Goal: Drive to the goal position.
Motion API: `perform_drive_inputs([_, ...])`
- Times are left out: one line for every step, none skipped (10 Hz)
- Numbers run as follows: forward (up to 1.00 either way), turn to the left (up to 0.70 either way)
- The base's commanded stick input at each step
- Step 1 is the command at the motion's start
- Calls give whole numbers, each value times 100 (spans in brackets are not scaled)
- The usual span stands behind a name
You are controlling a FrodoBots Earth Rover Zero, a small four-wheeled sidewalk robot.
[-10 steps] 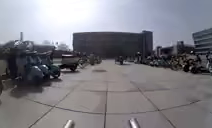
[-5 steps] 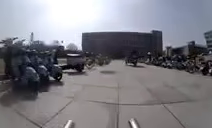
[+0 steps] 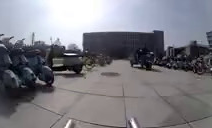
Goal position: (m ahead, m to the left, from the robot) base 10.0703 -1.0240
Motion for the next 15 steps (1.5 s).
perform_drive_inputs([100, 0])
perform_drive_inputs([100, 0])
perform_drive_inputs([100, -20])
perform_drive_inputs([100, -27])
perform_drive_inputs([100, -27])
perform_drive_inputs([100, -14])
perform_drive_inputs([100, 0])
perform_drive_inputs([100, 0])
perform_drive_inputs([100, 0])
perform_drive_inputs([100, 0])
perform_drive_inputs([100, -3])
perform_drive_inputs([100, -27])
perform_drive_inputs([100, -27])
perform_drive_inputs([100, -27])
perform_drive_inputs([100, -16])
